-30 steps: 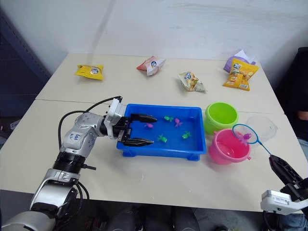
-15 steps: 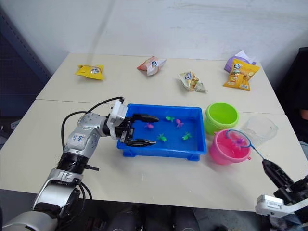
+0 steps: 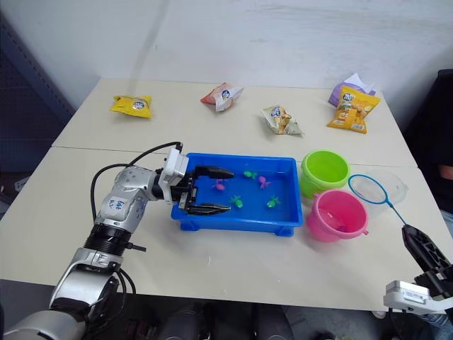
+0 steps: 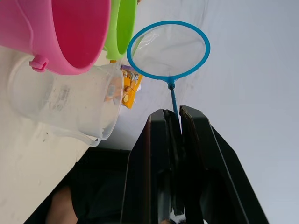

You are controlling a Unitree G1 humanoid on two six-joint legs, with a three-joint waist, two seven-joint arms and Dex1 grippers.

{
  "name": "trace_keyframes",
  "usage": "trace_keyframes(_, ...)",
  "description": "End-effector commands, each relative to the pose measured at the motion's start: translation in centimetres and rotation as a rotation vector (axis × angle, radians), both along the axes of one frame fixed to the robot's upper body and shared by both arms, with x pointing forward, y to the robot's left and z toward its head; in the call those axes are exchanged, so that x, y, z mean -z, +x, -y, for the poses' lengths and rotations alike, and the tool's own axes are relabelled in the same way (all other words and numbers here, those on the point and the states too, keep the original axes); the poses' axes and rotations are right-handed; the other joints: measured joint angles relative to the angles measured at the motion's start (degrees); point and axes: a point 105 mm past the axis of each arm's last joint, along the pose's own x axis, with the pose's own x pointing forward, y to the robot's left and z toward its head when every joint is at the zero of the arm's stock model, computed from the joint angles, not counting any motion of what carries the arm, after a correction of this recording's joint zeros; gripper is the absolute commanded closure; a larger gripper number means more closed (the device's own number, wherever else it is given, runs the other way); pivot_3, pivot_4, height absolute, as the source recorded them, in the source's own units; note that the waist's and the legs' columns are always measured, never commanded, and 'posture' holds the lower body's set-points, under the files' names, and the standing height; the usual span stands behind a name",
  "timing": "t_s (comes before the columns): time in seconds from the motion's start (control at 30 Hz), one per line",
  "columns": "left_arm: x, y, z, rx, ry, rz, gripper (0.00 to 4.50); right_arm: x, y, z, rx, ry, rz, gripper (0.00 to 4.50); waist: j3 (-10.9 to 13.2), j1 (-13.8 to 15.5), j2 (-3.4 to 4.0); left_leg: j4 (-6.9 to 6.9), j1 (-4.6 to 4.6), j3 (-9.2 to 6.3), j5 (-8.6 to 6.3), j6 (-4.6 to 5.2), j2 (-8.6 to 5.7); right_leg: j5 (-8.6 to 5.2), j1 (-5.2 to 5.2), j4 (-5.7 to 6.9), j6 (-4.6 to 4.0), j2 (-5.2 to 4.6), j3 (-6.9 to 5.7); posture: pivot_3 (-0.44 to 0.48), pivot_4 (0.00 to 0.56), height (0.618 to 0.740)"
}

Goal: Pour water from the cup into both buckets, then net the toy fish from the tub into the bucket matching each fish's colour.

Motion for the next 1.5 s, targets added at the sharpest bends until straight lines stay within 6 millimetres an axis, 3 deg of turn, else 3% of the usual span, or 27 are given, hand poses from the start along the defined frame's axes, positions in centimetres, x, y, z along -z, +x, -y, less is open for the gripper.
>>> trace_keyframes(0.03,-0.7,0.3,-0.6,-0.027,-0.016,0.024,0.08,-1.4,0.1,-1.6,-0.066,0.307,-0.010,4.50,0.0,-0.1,0.00,0.00,0.00,0.00,0.00,0.00,0.00,0.00,0.00,0.00,0.00,0.00,0.00,0.000,0.150,0.738)
trace_keyframes(0.27,-1.0,1.2,-2.8,-0.114,-0.035,-0.006,0.08,-4.4,1.7,-6.5,-0.300,0.996,-0.188,4.50,0.0,-1.2,0.00,0.01,0.03,-0.11,0.02,0.11,0.04,0.01,0.05,0.11,0.01,-0.04,-0.03,0.000,0.150,0.738)
trace_keyframes(0.37,-1.1,1.3,-3.8,-0.143,-0.025,-0.010,0.08,-4.2,3.7,-7.6,-0.272,1.286,-0.341,4.50,0.0,-1.3,-0.02,0.05,0.02,-0.16,0.02,0.12,0.05,0.01,0.06,0.14,0.01,-0.07,-0.06,0.000,0.150,0.738)
trace_keyframes(0.5,-1.1,1.6,-5.2,-0.197,-0.012,0.006,0.08,-4.0,5.7,-11.2,-0.307,1.497,-0.605,4.50,0.0,-1.2,-0.06,0.13,-0.01,-0.16,0.00,0.20,0.05,0.01,0.03,0.22,0.01,-0.15,-0.05,0.000,0.150,0.738)
trace_keyframes(0.67,-1.2,1.4,-6.5,-0.242,-0.002,0.008,0.08,-1.6,7.3,-13.6,-0.181,1.446,-0.873,4.50,0.0,-0.8,-0.07,0.08,-0.11,-0.29,0.00,0.20,0.04,-0.04,-0.04,0.19,-0.08,-0.16,-0.18,0.000,0.150,0.738)
trace_keyframes(1.03,-0.9,0.3,-7.5,-0.315,-0.010,0.010,0.08,-0.5,8.6,-16.7,-0.116,1.400,-1.184,4.50,0.0,0.0,-0.08,0.13,-0.27,-0.30,-0.09,0.35,0.03,0.00,-0.06,-0.01,0.00,-0.23,-0.23,0.000,0.150,0.738)
trace_keyframes(1.3,-1.2,0.2,-7.6,-0.350,-0.025,0.038,0.08,0.9,10.9,-16.3,0.073,1.447,-1.178,4.50,0.0,0.0,-0.09,0.10,-0.29,-0.29,-0.09,0.36,0.04,0.00,-0.08,-0.04,0.00,-0.24,-0.25,0.000,0.150,0.738)
trace_keyframes(1.5,-1.2,0.2,-8.1,-0.385,-0.020,0.047,0.08,0.8,12.0,-16.3,0.150,1.482,-1.144,4.50,0.0,0.0,-0.08,0.11,-0.36,-0.29,-0.09,0.36,0.03,0.01,-0.11,-0.08,0.01,-0.26,-0.28,0.000,0.150,0.738)
